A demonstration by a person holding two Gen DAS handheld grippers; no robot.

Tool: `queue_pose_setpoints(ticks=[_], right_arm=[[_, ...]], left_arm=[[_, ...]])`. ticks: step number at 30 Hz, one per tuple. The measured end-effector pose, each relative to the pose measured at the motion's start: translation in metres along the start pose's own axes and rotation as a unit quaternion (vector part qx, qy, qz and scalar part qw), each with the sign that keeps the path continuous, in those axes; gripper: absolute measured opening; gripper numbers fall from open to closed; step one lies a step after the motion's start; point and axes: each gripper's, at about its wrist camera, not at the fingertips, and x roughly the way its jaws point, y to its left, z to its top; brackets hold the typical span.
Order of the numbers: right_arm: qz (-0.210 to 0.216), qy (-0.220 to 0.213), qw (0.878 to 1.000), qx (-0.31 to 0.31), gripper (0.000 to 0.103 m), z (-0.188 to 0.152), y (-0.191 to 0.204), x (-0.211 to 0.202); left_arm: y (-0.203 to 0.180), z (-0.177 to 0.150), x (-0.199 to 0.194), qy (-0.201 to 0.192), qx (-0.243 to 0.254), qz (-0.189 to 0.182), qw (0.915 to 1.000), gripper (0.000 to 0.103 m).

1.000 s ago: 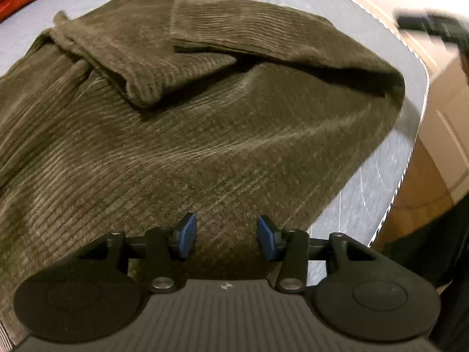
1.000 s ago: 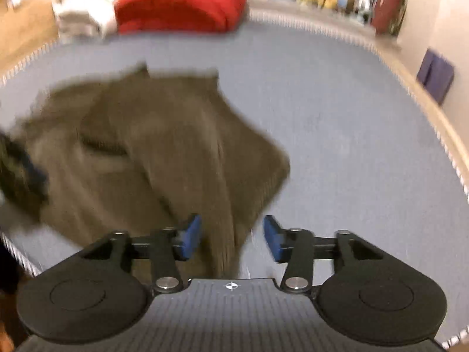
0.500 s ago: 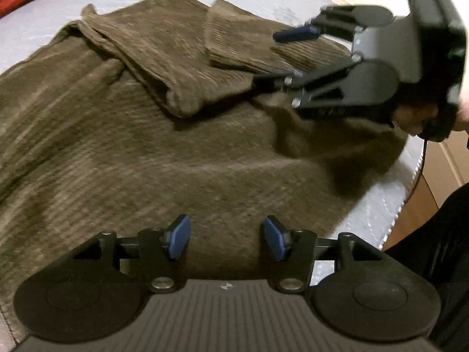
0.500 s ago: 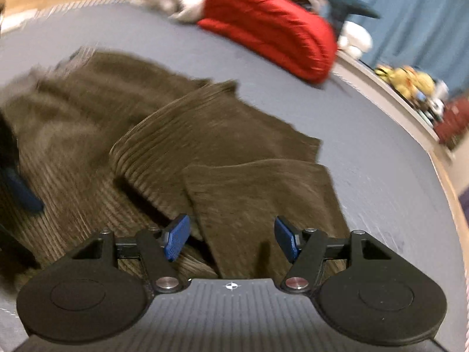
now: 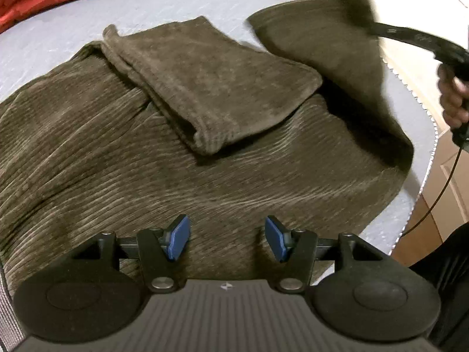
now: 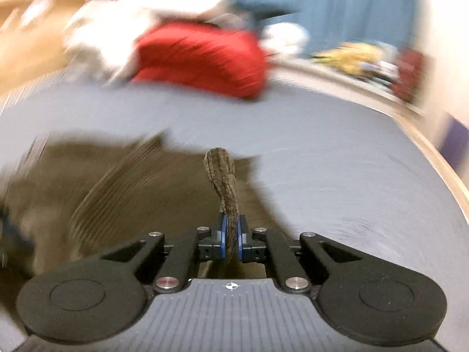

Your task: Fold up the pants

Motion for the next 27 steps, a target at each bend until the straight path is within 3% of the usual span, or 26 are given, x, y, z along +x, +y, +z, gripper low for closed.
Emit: queue_pose_setpoints(ticks=[2,4,6,7,9,12,13,15,20,22,25,27], right_arm=[[-0.058,-0.038,0.992,0.106,0.006,-0.006,-0.055,-0.030],[-0.146,-0.072,0.965,0.205,0.007,-0.023,-0.110,-0.060],[-0.256,-0.080,0.917,0.295,0.007,-0.048,-0.158,-0.087],[-0.320,-0.065,0.881,0.341,0.007,-0.066,-0.182,-0.098],[-0.398,-0.010,0.816,0.420,0.007,-0.104,-0.224,-0.108],[-0.381,0.072,0.751,0.534,0.007,-0.165,-0.269,-0.102],[-0.385,0.085,0.738,0.547,0.007,-0.176,-0.273,-0.099],[-0.394,0.090,0.726,0.556,0.007,-0.187,-0.280,-0.100],[-0.390,0.065,0.742,0.542,0.007,-0.182,-0.274,-0.105],[-0.418,0.049,0.730,0.538,0.006,-0.180,-0.273,-0.107],[-0.493,0.051,0.700,0.514,0.000,-0.177,-0.272,-0.113],[-0.508,0.046,0.692,0.511,0.004,-0.175,-0.275,-0.118]], left_arm=[[-0.005,-0.001,-0.003,-0.003,0.004,-0.003,1.0000,0.063],[-0.009,-0.002,-0.001,-0.003,0.005,-0.002,1.0000,0.063],[-0.011,-0.002,0.000,-0.001,0.003,0.000,1.0000,0.063],[-0.011,-0.002,0.002,0.000,0.003,0.002,1.0000,0.063],[-0.014,-0.003,0.007,0.004,0.006,0.005,1.0000,0.063],[-0.017,-0.004,0.013,0.010,0.012,0.006,0.9999,0.063],[-0.018,-0.004,0.014,0.012,0.013,0.006,0.9998,0.063],[-0.019,-0.004,0.016,0.012,0.013,0.006,0.9998,0.063],[-0.027,-0.006,0.018,0.014,0.035,-0.028,0.9989,0.063],[-0.032,-0.009,0.018,0.019,0.044,-0.049,0.9976,0.063],[-0.040,-0.015,0.022,0.034,0.062,-0.077,0.9946,0.063],[-0.044,-0.020,0.025,0.043,0.074,-0.073,0.9936,0.067]])
